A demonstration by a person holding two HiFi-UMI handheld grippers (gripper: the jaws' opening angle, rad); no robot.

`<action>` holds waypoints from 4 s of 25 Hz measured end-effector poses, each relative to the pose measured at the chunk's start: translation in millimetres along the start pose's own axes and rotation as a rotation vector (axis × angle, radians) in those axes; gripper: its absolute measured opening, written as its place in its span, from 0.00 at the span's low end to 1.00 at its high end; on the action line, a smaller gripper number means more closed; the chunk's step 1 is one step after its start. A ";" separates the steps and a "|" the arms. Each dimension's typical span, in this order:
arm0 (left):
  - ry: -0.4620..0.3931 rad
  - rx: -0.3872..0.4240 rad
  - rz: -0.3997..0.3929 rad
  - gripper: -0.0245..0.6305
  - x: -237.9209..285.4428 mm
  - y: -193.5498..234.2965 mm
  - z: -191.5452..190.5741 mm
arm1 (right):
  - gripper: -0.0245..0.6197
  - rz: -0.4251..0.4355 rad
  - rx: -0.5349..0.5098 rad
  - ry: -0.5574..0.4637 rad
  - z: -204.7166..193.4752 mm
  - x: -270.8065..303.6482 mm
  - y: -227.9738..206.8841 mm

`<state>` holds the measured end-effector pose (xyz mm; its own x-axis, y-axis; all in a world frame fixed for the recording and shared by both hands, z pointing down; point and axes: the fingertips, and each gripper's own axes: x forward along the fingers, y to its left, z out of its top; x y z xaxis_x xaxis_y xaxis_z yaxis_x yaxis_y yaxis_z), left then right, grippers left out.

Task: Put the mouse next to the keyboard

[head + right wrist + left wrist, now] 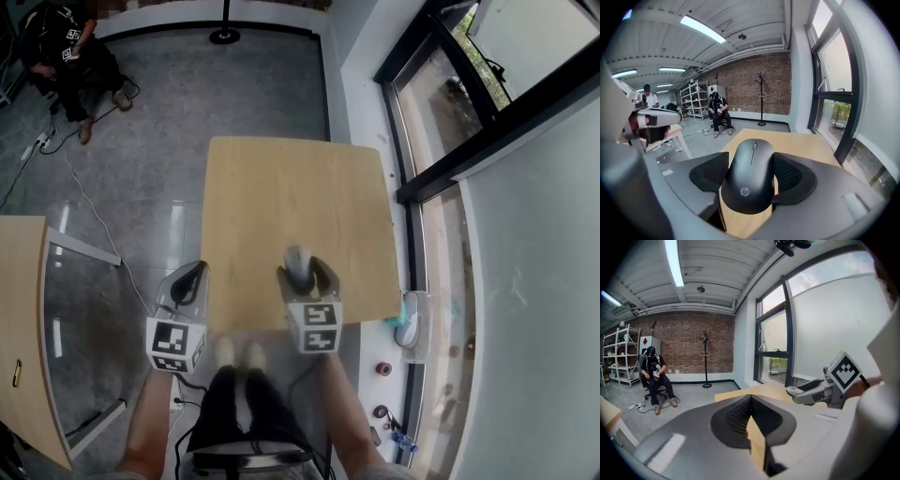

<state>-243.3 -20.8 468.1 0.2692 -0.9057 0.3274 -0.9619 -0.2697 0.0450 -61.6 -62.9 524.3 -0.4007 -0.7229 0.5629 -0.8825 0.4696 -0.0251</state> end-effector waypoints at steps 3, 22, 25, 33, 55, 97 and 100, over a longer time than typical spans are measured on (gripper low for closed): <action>-0.017 -0.001 0.001 0.04 -8.8 -0.5 15.1 | 0.53 -0.007 -0.005 -0.037 19.5 -19.8 1.4; -0.079 0.043 -0.092 0.04 -34.7 -6.3 59.7 | 0.53 -0.131 0.041 -0.114 55.5 -82.0 6.7; -0.083 0.061 -0.122 0.04 -28.2 -13.3 59.7 | 0.53 -0.159 0.053 -0.117 53.6 -86.9 -2.5; -0.091 0.085 -0.165 0.04 -7.1 -44.4 72.3 | 0.53 -0.218 0.052 -0.109 45.9 -99.8 -46.5; 0.015 0.058 -0.117 0.04 56.8 -116.8 27.4 | 0.53 -0.177 0.049 -0.009 -22.1 -79.2 -162.6; 0.201 0.043 -0.117 0.04 160.4 -177.9 -83.6 | 0.53 -0.073 0.084 0.205 -166.1 19.6 -247.3; 0.204 0.041 -0.115 0.04 161.5 -175.6 -84.2 | 0.53 -0.078 0.075 0.213 -168.2 20.6 -247.7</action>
<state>-34.9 -92.2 592.6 0.3574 -0.7845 0.5068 -0.9218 -0.3836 0.0561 190.1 -108.9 681.0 -0.2766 -0.6284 0.7271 -0.9278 0.3718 -0.0316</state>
